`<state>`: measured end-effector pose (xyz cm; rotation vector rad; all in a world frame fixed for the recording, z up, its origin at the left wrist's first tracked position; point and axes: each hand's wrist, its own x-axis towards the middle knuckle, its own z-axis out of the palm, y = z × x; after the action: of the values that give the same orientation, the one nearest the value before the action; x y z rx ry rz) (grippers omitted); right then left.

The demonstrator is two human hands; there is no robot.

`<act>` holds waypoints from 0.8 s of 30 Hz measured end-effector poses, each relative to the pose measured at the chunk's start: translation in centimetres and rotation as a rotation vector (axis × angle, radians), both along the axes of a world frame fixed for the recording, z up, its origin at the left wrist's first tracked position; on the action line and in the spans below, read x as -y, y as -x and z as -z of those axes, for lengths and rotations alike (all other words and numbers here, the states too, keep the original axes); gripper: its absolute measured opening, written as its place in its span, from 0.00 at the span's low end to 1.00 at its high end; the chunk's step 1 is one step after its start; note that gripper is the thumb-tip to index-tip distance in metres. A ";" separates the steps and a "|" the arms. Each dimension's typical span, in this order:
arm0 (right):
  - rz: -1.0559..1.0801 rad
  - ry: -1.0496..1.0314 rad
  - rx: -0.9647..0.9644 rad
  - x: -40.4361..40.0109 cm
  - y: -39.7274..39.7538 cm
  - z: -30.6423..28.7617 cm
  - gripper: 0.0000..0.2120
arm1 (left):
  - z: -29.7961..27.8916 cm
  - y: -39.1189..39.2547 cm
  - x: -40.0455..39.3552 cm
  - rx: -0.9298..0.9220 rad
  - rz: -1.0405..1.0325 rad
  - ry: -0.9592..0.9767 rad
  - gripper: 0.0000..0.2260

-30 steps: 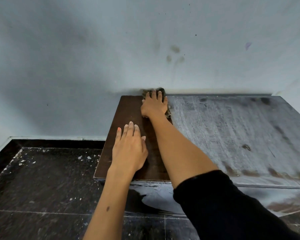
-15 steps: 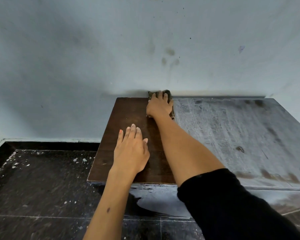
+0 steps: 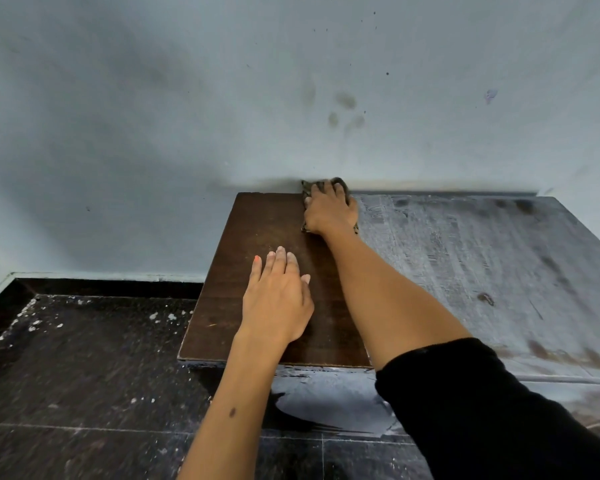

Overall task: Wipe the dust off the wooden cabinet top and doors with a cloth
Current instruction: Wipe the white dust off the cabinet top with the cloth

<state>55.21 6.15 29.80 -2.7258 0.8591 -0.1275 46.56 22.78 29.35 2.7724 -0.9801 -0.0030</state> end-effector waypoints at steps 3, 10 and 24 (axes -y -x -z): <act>-0.007 0.012 0.003 -1.9 -0.8 -0.3 0.24 | -0.2 0.3 -0.1 0.020 0.006 0.015 0.24; -0.160 0.044 0.059 -1.6 -0.7 0.3 0.23 | -0.3 0.6 0.5 0.013 0.006 0.021 0.24; -0.045 0.029 0.039 -3.3 5.6 0.8 0.24 | -0.6 0.5 0.2 0.003 -0.012 -0.015 0.24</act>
<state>49.63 9.45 28.97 -2.7577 0.7911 -0.1844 46.11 22.58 29.96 2.7922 -0.9680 -0.0042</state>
